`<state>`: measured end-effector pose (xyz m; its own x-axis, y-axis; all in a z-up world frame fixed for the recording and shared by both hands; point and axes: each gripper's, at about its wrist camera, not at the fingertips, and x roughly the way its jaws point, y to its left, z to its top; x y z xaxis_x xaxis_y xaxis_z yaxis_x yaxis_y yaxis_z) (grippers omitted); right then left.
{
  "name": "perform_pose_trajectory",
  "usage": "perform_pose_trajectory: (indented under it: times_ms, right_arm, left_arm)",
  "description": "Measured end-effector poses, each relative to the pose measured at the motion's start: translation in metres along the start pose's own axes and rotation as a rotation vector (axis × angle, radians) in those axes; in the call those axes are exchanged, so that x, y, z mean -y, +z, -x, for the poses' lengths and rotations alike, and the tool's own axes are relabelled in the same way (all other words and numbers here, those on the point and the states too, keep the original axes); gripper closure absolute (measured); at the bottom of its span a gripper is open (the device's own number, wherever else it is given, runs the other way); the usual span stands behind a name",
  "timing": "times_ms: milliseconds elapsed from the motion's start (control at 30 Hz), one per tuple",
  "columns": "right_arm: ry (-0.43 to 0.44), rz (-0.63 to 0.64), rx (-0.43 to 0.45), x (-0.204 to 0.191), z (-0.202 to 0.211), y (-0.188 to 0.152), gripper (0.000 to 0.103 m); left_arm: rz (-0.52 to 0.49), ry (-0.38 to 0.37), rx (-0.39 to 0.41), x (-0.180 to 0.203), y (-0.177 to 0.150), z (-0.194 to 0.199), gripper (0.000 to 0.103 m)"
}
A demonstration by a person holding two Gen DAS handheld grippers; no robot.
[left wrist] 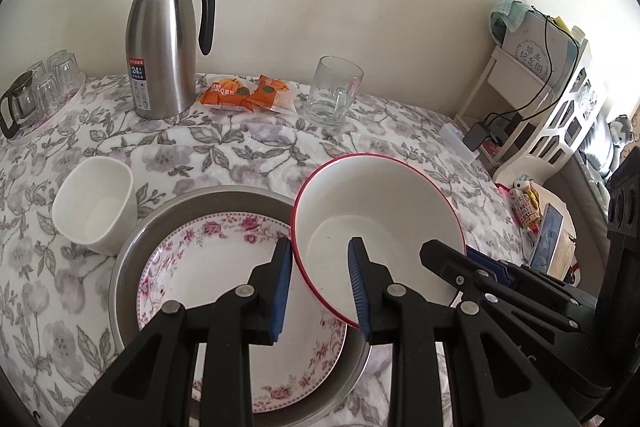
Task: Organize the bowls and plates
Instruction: 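Carry the red-rimmed bowl over the basin with both grippers, then lower the red-rimmed bowl onto the pink floral plate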
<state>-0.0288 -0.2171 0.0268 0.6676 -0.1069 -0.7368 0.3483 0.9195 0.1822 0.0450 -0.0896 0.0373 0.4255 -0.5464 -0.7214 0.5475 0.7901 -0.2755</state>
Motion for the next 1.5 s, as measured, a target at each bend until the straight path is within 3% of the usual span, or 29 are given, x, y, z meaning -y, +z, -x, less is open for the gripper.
perform_pose_trajectory:
  times_ms: [467,1500]
  right_arm:
    - [0.024,0.055,-0.023,-0.019,-0.005,-0.014,0.082]
    - [0.093,0.105,-0.137,-0.068,-0.062,-0.029,0.081]
  left_arm:
    - [0.062,0.016,-0.024,-0.022,-0.022,0.009,0.072]
    - [0.239,0.083,-0.079,-0.093,-0.028,-0.003,0.071]
